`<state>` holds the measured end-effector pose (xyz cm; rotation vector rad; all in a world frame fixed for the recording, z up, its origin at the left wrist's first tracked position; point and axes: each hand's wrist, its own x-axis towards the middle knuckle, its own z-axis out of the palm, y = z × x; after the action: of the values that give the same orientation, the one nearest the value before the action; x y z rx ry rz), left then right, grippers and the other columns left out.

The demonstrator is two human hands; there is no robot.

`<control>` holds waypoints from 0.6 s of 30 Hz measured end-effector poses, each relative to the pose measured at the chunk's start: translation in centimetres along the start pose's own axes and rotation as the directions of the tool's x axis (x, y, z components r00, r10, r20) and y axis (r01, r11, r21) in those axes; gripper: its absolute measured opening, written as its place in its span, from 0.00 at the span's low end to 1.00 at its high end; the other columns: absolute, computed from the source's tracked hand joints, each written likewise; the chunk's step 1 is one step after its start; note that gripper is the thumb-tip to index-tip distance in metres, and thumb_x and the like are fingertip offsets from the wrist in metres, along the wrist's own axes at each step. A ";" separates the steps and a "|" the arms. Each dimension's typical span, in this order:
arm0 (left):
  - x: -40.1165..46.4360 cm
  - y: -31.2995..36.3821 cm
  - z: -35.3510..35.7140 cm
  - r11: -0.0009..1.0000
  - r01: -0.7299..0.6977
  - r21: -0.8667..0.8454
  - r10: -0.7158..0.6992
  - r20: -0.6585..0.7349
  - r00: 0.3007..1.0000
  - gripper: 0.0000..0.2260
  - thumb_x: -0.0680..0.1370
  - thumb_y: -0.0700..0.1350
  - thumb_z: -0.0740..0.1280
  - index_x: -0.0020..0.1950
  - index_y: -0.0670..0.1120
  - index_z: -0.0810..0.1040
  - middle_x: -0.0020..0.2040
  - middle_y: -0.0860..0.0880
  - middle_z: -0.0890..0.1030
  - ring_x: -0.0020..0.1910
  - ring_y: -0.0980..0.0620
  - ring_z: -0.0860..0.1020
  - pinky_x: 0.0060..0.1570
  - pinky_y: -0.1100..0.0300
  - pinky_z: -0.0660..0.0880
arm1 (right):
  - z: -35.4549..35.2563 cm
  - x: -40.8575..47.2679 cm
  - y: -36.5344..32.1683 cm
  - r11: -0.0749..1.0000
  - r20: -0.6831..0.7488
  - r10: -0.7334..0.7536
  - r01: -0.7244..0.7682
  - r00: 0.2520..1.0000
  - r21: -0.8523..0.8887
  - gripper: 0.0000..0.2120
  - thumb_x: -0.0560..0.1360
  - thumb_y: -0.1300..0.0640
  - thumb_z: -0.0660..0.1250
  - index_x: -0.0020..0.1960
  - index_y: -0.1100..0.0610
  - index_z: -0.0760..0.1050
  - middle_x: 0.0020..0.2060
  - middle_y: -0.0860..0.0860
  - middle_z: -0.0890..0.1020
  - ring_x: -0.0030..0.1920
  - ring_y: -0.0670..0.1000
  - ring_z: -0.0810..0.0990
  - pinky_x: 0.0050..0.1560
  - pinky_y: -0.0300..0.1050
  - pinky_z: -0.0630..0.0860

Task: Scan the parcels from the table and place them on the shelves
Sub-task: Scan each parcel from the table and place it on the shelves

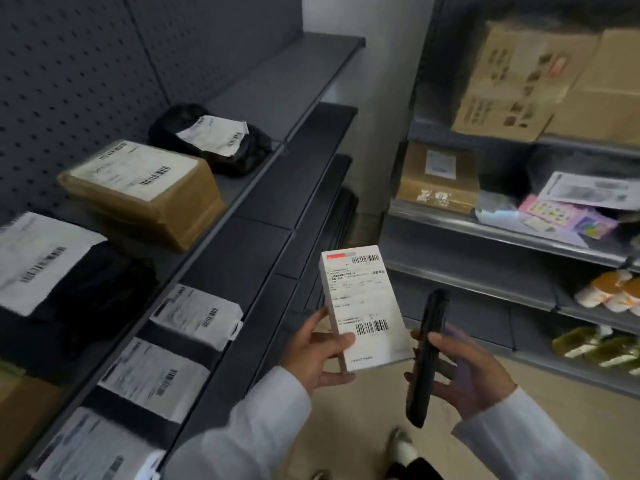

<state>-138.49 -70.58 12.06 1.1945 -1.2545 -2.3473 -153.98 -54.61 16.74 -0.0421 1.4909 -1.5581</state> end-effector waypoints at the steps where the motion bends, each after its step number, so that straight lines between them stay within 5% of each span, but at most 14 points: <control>1: 1.2 0.2 -0.5 1.000 -0.003 -0.031 0.002 -0.039 0.999 0.22 0.74 0.36 0.73 0.62 0.57 0.75 0.54 0.46 0.85 0.53 0.43 0.83 0.41 0.43 0.82 | 0.7 2.0 -0.5 0.999 0.016 0.019 -0.019 1.000 -0.025 0.60 0.36 0.47 0.86 0.67 0.60 0.75 0.49 0.57 0.86 0.50 0.60 0.82 0.50 0.64 0.81; 6: 7.0 -0.3 -5.0 0.965 0.051 -0.257 -0.113 -0.235 0.965 0.27 0.71 0.40 0.76 0.68 0.51 0.73 0.57 0.45 0.84 0.58 0.39 0.81 0.44 0.41 0.80 | 5.8 12.0 -2.1 0.975 0.195 0.171 -0.137 0.966 -0.176 0.42 0.46 0.51 0.80 0.61 0.54 0.80 0.48 0.54 0.87 0.55 0.60 0.81 0.60 0.65 0.76; 9: 9.5 -0.9 -6.8 0.918 0.053 -0.394 -0.208 -0.363 0.908 0.43 0.59 0.48 0.84 0.71 0.52 0.70 0.61 0.42 0.82 0.60 0.37 0.80 0.52 0.37 0.78 | 9.2 17.5 -2.4 0.937 0.255 0.285 -0.212 0.924 -0.279 0.33 0.51 0.57 0.81 0.55 0.52 0.79 0.44 0.54 0.86 0.48 0.57 0.82 0.47 0.58 0.81; 12: 12.2 -1.8 -7.7 0.858 0.014 -0.514 -0.279 -0.441 0.853 0.48 0.52 0.51 0.86 0.70 0.51 0.73 0.63 0.41 0.80 0.63 0.36 0.77 0.60 0.31 0.72 | 11.8 22.3 -2.8 0.870 0.283 0.401 -0.267 0.871 -0.414 0.22 0.67 0.63 0.78 0.60 0.55 0.78 0.44 0.57 0.84 0.43 0.55 0.81 0.40 0.50 0.79; 18: 14.9 0.1 -3.9 0.742 -0.086 -0.665 -0.414 -0.555 0.721 0.16 0.75 0.44 0.74 0.62 0.45 0.80 0.55 0.41 0.84 0.58 0.40 0.80 0.43 0.47 0.80 | 14.6 29.5 -5.2 0.678 0.301 0.589 -0.255 0.750 -0.690 0.18 0.72 0.64 0.75 0.59 0.56 0.76 0.44 0.58 0.82 0.41 0.58 0.79 0.38 0.51 0.76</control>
<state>-145.19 -80.79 2.73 1.6876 -0.0305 -1.8437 -164.63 -85.07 8.28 -0.4114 1.3733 -0.5420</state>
